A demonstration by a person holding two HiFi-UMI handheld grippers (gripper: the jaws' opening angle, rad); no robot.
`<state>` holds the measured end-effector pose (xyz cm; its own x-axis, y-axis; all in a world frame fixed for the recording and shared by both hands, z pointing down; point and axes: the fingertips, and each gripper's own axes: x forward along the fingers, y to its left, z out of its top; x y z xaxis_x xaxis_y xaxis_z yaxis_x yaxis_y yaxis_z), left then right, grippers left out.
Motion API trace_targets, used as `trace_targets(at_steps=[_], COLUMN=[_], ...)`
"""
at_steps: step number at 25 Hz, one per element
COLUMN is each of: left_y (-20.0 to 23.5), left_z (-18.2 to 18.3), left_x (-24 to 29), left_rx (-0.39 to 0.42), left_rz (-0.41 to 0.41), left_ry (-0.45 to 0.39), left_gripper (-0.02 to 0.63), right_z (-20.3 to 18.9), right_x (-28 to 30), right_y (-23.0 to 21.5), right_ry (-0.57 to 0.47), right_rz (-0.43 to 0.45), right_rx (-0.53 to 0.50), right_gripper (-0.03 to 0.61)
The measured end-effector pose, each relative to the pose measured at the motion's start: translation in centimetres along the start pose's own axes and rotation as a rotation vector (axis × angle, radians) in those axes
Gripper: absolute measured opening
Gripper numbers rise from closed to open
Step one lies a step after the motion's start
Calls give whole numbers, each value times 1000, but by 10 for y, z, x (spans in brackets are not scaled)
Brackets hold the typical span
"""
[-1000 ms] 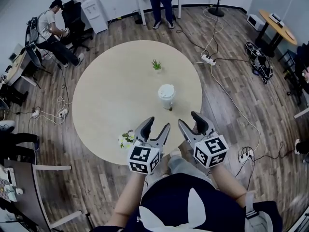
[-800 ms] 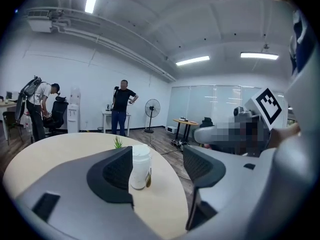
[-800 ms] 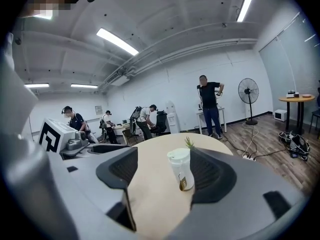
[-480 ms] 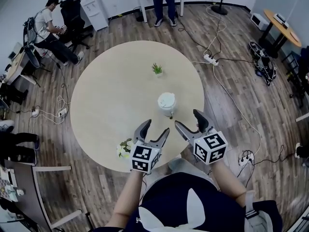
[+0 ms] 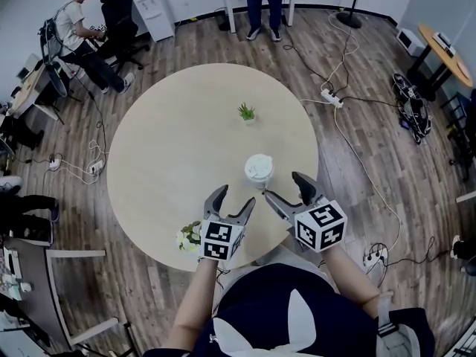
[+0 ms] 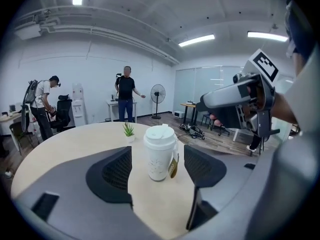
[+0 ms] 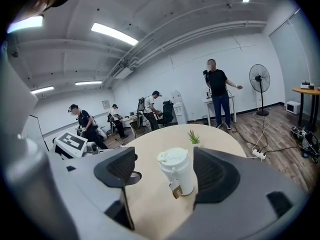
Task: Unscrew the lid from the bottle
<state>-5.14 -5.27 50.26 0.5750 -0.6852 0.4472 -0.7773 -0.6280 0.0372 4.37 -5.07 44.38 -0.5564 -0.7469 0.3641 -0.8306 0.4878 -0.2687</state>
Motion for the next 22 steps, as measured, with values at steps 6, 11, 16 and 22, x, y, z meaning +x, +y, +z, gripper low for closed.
trace_targets(at_steps=[6, 11, 16, 22], left_y=[1, 6, 3, 1], left_z=[-23, -30, -38, -51], left_x=[32, 51, 70, 92], left_rx=[75, 40, 43, 34], left_rz=[4, 4, -21, -46], left_ry=[95, 118, 158, 191], left_gripper=[314, 318, 324, 325], right_z=[-7, -13, -22, -39], right_x=[24, 50, 72, 94], right_y=[-9, -9, -17, -17], right_ry=[73, 139, 199, 264], right_rz=[52, 90, 75, 61], right_rx=[-29, -56, -84, -153], right_gripper=[365, 401, 434, 454])
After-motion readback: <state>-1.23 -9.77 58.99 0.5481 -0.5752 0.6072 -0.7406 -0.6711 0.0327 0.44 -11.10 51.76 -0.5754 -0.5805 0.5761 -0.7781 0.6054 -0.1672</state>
